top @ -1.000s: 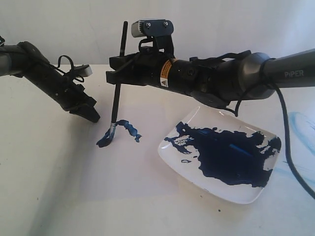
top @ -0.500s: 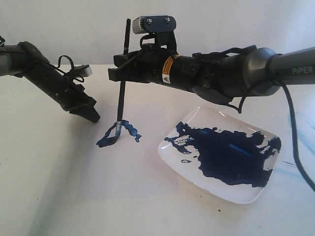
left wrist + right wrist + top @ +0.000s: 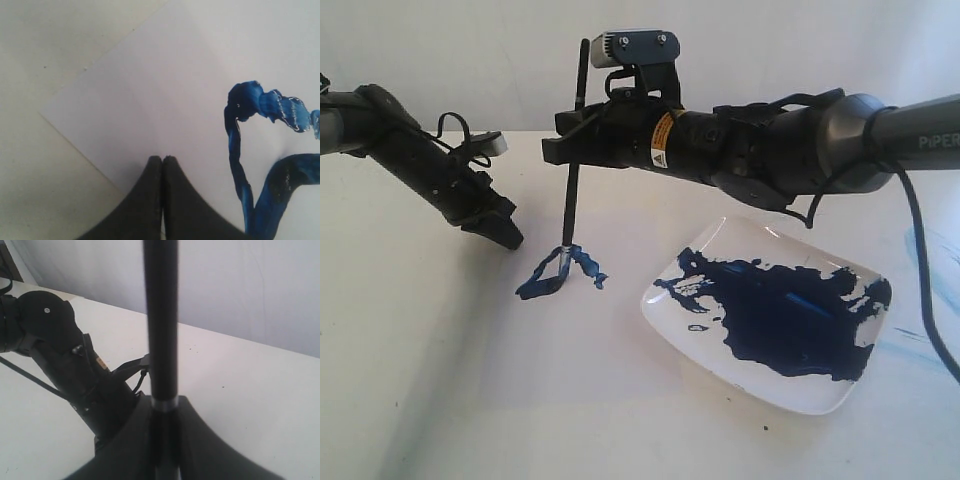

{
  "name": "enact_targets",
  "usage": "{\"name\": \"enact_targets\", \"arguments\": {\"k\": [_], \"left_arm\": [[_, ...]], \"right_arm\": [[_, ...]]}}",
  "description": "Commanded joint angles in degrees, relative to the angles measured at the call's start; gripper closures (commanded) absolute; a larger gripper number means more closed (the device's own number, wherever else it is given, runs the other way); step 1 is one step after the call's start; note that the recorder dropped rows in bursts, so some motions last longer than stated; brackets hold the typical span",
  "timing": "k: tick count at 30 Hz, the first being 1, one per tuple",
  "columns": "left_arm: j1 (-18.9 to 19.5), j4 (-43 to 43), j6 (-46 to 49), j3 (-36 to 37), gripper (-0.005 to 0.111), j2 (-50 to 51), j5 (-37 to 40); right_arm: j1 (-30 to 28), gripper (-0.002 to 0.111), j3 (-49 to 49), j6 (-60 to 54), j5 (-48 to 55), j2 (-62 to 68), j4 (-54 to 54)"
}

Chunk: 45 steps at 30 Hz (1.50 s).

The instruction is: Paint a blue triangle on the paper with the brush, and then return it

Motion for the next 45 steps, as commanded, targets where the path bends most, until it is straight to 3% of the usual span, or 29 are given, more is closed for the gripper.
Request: {"name": "enact_targets", "arguments": {"k": [1, 8, 45], "left_arm": [[-0.1, -0.6, -0.1, -0.3, 0.107, 0.2, 1.4], [-0.1, -0.6, -0.1, -0.3, 0.107, 0.2, 1.4], [-0.1, -0.6, -0.1, -0.3, 0.107, 0.2, 1.4]], "right_arm": [[-0.2, 0.108, 0.1, -2.4, 2.5, -1.8, -0.5], [-0.2, 0.108, 0.1, -3.3, 7.0, -2.7, -0.5], [-0.6, 0.108, 0.1, -4.4, 8.6, -6.5, -0.5]]}}
